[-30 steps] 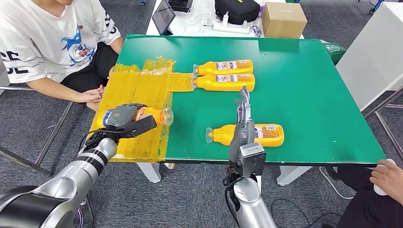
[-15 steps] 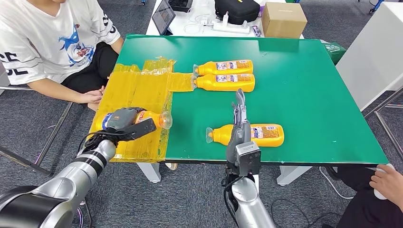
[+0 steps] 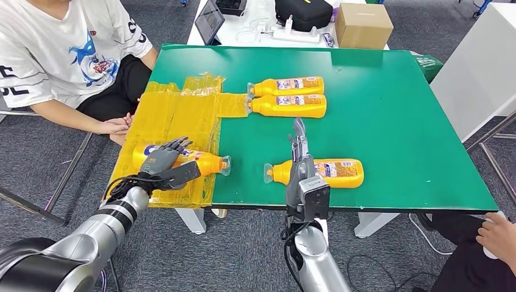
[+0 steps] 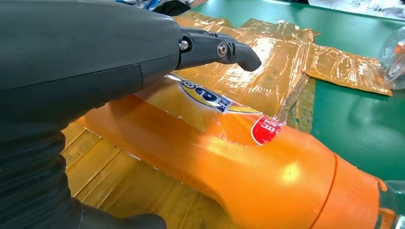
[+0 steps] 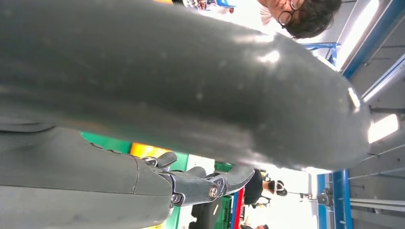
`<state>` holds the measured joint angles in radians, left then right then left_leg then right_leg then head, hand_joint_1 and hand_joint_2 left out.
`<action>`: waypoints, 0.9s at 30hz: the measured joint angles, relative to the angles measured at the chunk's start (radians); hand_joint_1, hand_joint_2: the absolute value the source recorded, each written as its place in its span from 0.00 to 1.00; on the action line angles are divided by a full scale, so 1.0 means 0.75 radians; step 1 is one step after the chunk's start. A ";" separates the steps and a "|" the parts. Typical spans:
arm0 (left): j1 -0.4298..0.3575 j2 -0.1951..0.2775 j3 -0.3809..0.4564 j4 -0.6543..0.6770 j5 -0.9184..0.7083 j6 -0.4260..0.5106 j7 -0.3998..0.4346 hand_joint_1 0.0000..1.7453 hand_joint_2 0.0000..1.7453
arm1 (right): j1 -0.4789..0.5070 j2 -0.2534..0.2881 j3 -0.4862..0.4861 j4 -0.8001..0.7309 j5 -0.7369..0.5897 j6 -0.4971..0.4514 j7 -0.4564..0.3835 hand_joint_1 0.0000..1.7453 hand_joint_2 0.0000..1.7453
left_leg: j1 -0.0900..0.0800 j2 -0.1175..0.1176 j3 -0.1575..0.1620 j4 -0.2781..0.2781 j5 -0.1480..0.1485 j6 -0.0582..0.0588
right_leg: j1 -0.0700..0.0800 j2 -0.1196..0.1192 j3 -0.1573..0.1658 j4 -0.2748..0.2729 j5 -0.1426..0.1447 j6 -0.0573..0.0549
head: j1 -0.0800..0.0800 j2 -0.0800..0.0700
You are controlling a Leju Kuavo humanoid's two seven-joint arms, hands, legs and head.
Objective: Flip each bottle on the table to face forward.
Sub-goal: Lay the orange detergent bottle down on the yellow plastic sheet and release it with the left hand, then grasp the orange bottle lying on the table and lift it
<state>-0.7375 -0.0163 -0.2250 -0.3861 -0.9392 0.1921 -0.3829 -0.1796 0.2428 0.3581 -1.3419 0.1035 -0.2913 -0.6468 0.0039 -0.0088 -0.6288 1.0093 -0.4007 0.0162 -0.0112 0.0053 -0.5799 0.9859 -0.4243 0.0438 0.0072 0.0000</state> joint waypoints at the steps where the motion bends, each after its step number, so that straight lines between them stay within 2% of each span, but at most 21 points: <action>1: 0.002 0.000 0.005 0.000 0.006 -0.008 -0.006 0.00 1.00 | -0.001 0.000 -0.001 0.004 -0.001 0.001 0.000 0.00 0.00 | 0.000 0.000 0.000 0.000 0.000 0.000 | 0.000 0.000 0.000 0.000 0.000 0.000 | 0.000 0.000; 13: 0.007 0.005 0.072 0.000 0.098 -0.109 -0.047 0.00 1.00 | -0.008 0.001 -0.022 0.032 -0.010 0.004 0.002 0.00 0.00 | 0.000 -0.001 0.001 0.000 0.002 0.000 | 0.000 0.000 0.001 0.000 0.000 0.000 | 0.000 0.000; 17: 0.010 0.005 0.130 -0.007 0.233 -0.195 -0.107 0.00 0.00 | -0.011 0.002 -0.028 0.037 -0.012 0.005 0.002 0.00 0.00 | 0.000 -0.001 0.001 0.000 0.002 -0.001 | 0.000 0.000 0.001 0.000 0.000 0.000 | 0.000 0.000; 23: 0.061 -0.002 0.297 -0.110 0.643 -0.510 -0.291 0.00 0.00 | -0.012 0.008 -0.033 0.061 0.004 0.012 -0.002 0.00 0.00 | 0.000 0.000 0.001 0.000 0.002 -0.001 | 0.000 0.000 0.000 0.000 0.000 0.000 | 0.000 0.000; 27: 0.104 -0.016 0.374 -0.261 0.897 -0.659 -0.303 0.00 0.00 | -0.012 0.015 -0.033 0.082 0.004 0.023 -0.008 0.00 0.00 | 0.000 0.000 0.000 0.000 0.002 -0.001 | 0.000 0.000 -0.001 0.000 0.000 0.000 | 0.000 0.000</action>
<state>-0.6596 -0.0279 0.0554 -0.5815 -0.2668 -0.3021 -0.6103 -0.1885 0.2541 0.3331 -1.2802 0.1068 -0.2737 -0.6530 0.0040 -0.0090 -0.6285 1.0092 -0.3989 0.0151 -0.0112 0.0053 -0.5804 0.9862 -0.4240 0.0436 0.0072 0.0000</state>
